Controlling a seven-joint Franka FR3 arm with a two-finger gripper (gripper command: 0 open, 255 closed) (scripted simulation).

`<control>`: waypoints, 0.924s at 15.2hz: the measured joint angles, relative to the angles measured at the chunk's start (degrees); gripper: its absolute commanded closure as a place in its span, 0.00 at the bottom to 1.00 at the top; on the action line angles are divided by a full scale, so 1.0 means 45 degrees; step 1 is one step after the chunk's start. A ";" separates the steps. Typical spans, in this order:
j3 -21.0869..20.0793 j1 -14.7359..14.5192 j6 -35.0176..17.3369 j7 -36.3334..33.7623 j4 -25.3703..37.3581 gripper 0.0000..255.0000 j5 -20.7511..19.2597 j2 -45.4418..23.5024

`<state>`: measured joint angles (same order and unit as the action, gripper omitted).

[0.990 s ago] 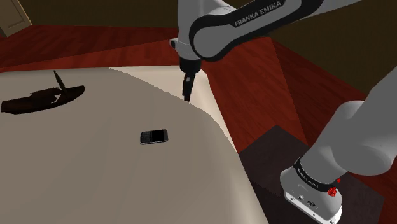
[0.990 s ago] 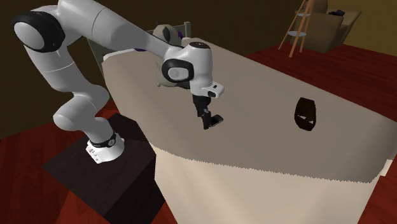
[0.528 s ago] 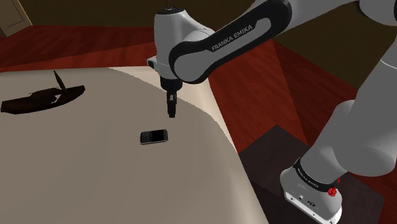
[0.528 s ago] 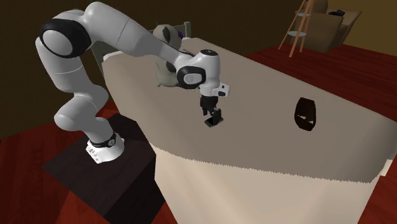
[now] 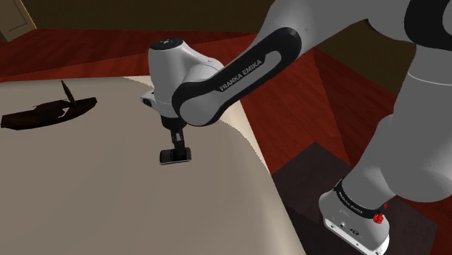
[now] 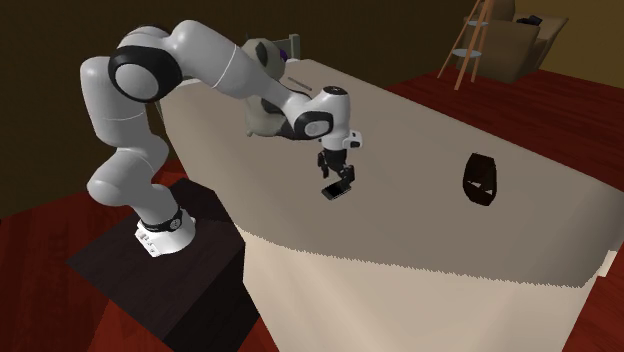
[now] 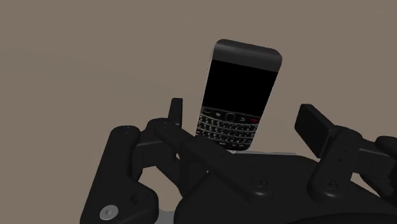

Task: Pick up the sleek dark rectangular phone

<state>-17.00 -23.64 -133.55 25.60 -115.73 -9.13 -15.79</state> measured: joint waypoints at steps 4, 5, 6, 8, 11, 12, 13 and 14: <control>0.0038 -0.0142 -0.0506 -0.0068 0.0074 0.00 -0.0288 -0.0619; 0.0068 -0.0157 -0.0684 -0.0107 0.0012 0.00 -0.0355 -0.0743; 0.0099 -0.0180 -0.0819 -0.0148 0.0011 0.00 -0.0423 -0.0884; 0.0140 -0.0206 -0.1047 -0.0213 -0.0081 0.00 -0.0508 -0.1028; 0.0172 -0.0197 -0.1176 -0.0214 -0.0115 1.00 -0.0551 -0.1096; 0.0172 -0.0197 -0.1183 -0.0215 -0.0117 1.00 -0.0553 -0.1096; 0.0172 -0.0197 -0.1188 -0.0215 -0.0120 1.00 -0.0554 -0.1094; 0.0173 -0.0198 -0.1185 -0.0216 -0.0116 1.00 -0.0557 -0.1098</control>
<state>-16.22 -24.53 -138.88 24.63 -116.25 -11.63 -20.73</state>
